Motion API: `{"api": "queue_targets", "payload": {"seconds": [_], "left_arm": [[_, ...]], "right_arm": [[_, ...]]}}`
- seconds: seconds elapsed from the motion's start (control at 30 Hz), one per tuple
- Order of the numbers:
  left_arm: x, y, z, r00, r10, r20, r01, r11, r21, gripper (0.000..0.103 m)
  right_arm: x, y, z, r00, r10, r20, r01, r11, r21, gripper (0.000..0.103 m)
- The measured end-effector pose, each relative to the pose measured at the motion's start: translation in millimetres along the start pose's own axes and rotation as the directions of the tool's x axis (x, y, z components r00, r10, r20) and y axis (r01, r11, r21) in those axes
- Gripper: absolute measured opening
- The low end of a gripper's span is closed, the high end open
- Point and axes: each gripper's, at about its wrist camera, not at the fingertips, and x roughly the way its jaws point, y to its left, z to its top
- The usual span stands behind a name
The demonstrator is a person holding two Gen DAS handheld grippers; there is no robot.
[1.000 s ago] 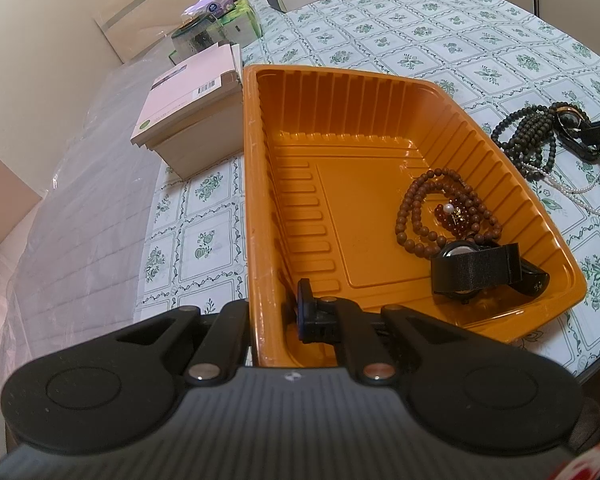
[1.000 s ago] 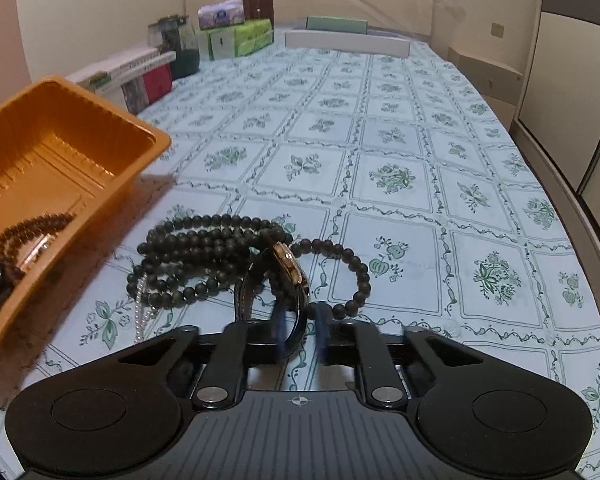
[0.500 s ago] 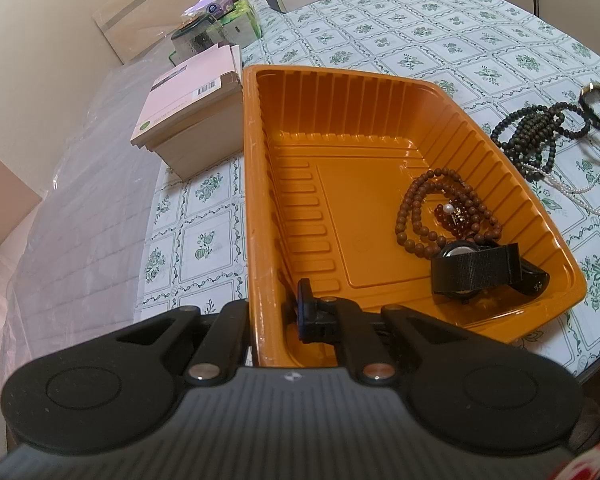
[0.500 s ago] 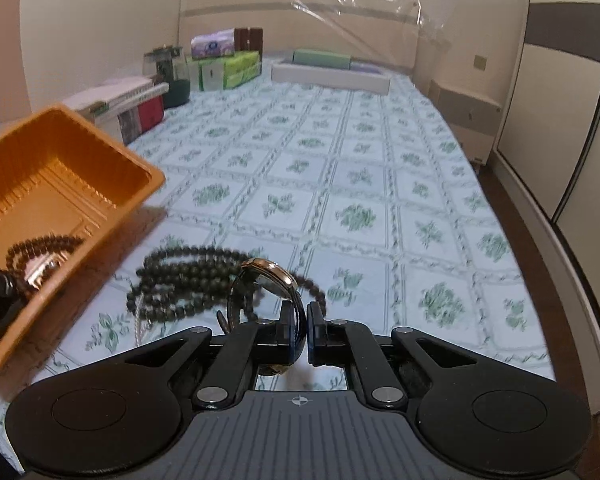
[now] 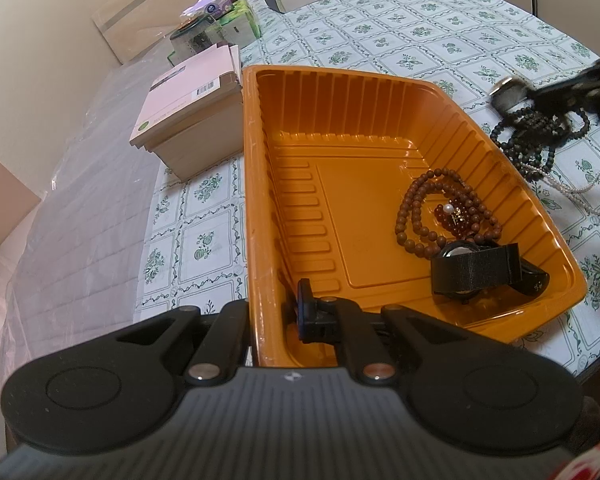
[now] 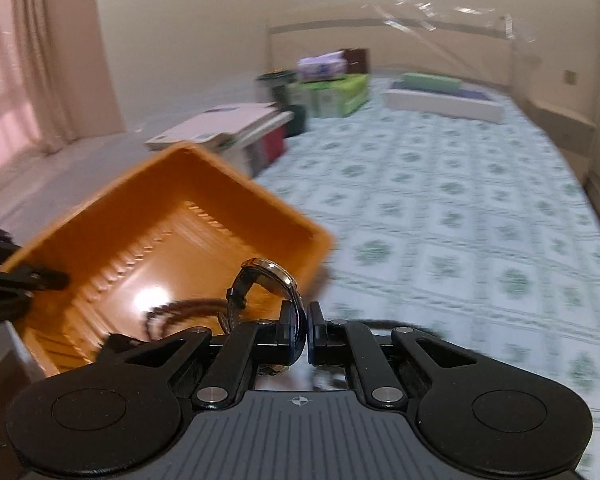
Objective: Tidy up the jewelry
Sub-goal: 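Carry the watch into the tray with the right tool and release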
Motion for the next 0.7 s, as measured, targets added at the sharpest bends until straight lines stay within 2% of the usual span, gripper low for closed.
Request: {"api": "queue_targets", "payload": {"seconds": [0.3,0.47,0.57,0.67,0.7], "left_arm": [[0.4,0.6,-0.1,1.0,-0.008,0.004,0.008,1.0,-0.001,0.006],[0.9,1.6,-0.6,1.0,-0.01,0.005,0.01,1.0,-0.003,0.006],[1.1,1.6,-0.4,1.0,-0.01,0.005,0.01,1.0,-0.004,0.006],[1.7,2.1,-0.6,1.0,-0.009,0.003,0.009,1.0,-0.006,0.006],[1.5,2.3,-0.9,1.0,-0.009,0.002,0.009,1.0,-0.007,0.006]], "right_arm": [[42.5,26.5,2.2,0.995,0.072,-0.069,-0.069,0.997,0.045,0.006],[49.8,26.6,-1.6,0.992,0.095,-0.089,-0.088,0.994,0.071,0.006],[50.5,22.6,-3.9,0.985,0.151,-0.077,-0.143,0.984,0.102,0.007],[42.5,19.3,-4.1,0.98,0.196,-0.037,-0.19,0.974,0.122,0.021],[37.9,17.8,-4.2,0.981,0.19,-0.027,-0.185,0.975,0.12,0.03]]}}
